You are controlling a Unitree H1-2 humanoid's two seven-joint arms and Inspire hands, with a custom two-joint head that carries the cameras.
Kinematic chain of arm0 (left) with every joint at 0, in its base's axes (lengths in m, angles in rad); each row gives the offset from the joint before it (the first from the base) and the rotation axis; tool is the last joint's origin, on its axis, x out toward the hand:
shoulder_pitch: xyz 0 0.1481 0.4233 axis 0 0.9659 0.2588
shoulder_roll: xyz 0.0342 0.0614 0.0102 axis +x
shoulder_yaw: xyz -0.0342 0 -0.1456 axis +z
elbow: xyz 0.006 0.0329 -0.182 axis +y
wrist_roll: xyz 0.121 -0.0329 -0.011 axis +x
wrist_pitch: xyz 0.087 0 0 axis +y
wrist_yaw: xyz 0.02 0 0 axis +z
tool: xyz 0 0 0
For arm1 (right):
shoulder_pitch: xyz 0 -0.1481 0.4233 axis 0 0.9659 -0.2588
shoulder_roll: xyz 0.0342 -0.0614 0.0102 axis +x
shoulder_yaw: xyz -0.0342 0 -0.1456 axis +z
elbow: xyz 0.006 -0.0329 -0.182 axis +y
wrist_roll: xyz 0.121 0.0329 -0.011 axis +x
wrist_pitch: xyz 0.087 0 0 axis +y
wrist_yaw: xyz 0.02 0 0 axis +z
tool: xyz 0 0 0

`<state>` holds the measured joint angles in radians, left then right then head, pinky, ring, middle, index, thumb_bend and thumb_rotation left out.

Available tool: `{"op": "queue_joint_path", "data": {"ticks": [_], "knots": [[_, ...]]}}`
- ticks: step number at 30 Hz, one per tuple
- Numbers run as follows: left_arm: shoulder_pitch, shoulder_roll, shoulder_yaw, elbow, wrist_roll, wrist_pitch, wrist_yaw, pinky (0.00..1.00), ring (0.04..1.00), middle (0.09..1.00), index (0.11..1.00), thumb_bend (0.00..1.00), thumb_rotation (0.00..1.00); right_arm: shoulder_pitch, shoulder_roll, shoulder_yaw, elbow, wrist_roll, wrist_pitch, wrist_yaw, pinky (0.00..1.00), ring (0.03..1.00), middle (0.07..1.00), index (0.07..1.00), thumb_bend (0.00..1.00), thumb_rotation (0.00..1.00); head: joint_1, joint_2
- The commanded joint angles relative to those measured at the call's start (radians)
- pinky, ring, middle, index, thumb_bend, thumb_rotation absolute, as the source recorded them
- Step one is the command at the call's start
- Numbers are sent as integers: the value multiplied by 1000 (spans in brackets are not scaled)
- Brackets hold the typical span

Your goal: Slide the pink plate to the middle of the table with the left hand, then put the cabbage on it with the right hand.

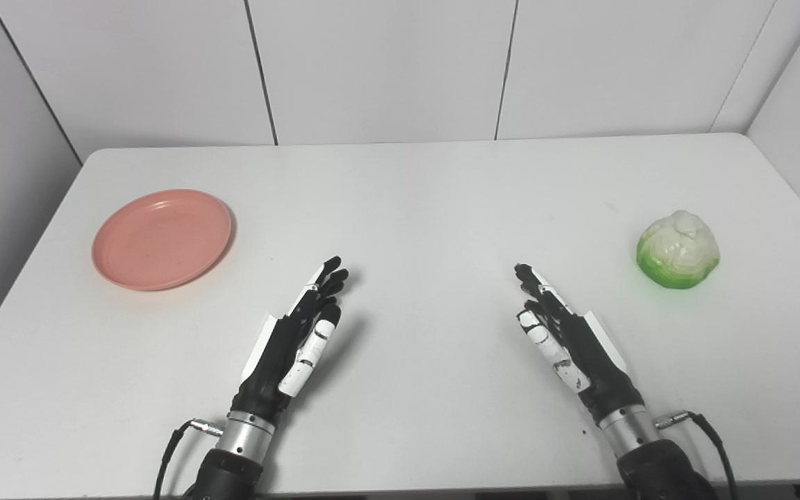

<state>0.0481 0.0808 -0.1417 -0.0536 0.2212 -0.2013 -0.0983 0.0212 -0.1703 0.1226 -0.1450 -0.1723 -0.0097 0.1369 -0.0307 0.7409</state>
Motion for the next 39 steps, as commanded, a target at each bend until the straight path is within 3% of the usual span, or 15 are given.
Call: {"op": "queue_joint_path", "data": {"ticks": [1,23,28,31,35,39], "knots": [[12,12,4,36,6,9,8,902,922,923,922,480,1000,-13,-3,2,-6,-2,-19,1,907,952,949,934,384,1000,1,2],[10,11,2,40,7,14,11,898,919,920,920,500,1000,-13,-3,0,5,12,-32,3,918,957,952,936,380,1000,9,-5],[0,-2,-10,67,27,2,22,891,914,917,919,489,1000,-16,-23,-6,29,22,-53,12,917,956,952,940,371,1000,127,-49],[-4,-19,-22,82,40,-5,35,891,915,918,920,474,1000,-16,-38,-13,51,28,-81,13,914,954,952,940,356,1000,157,-67],[-17,-38,-37,138,78,-58,69,892,915,915,921,460,1000,-15,-55,-23,97,53,-135,15,917,951,949,931,404,1000,227,-114],[-29,-53,-48,179,105,-89,94,891,915,915,922,464,1000,-20,-68,-28,132,64,-175,16,915,952,951,934,383,1000,283,-151]]}}
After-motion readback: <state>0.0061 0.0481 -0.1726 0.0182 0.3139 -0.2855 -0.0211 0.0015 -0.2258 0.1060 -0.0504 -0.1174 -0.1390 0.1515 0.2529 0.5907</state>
